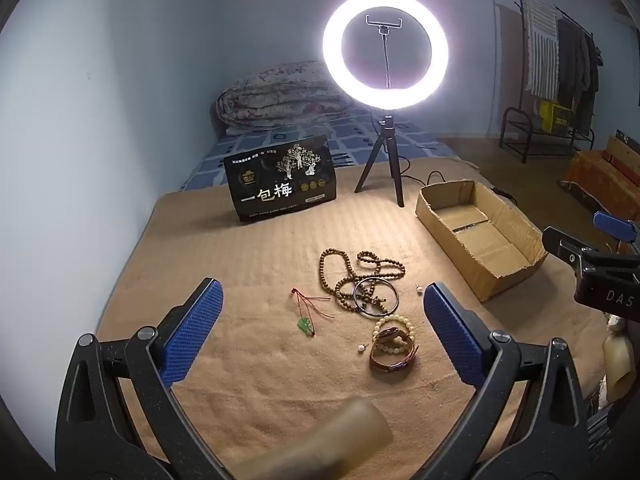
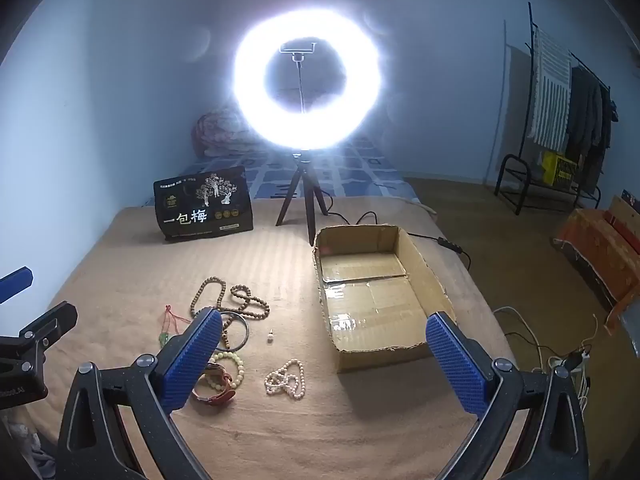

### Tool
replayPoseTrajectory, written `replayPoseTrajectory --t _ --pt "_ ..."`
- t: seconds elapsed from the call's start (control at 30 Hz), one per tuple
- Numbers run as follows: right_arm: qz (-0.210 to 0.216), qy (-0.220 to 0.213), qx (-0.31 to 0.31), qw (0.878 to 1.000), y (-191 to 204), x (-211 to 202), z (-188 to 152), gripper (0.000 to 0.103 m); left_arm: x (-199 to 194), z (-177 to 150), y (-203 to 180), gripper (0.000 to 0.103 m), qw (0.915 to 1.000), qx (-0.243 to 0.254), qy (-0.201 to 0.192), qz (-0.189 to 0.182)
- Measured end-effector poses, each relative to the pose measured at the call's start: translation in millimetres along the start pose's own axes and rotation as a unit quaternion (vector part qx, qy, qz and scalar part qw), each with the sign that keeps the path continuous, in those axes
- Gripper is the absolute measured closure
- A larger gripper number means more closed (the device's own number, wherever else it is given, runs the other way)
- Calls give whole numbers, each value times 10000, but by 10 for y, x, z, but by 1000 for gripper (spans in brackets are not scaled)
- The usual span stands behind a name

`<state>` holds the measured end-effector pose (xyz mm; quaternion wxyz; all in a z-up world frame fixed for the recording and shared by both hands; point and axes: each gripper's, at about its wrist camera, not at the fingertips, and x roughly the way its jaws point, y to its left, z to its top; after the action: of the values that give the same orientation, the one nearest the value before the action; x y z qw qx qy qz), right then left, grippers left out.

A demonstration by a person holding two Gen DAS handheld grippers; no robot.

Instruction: Organize jewelry

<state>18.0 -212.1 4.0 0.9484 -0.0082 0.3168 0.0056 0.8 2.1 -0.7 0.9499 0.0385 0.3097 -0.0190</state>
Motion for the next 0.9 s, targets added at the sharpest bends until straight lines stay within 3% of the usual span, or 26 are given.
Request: replayPoseTrajectory --t 0.9 --pt "42 183 -17 9998 -5 150 -30 0 76 18 -58 1 9999 -139 46 -38"
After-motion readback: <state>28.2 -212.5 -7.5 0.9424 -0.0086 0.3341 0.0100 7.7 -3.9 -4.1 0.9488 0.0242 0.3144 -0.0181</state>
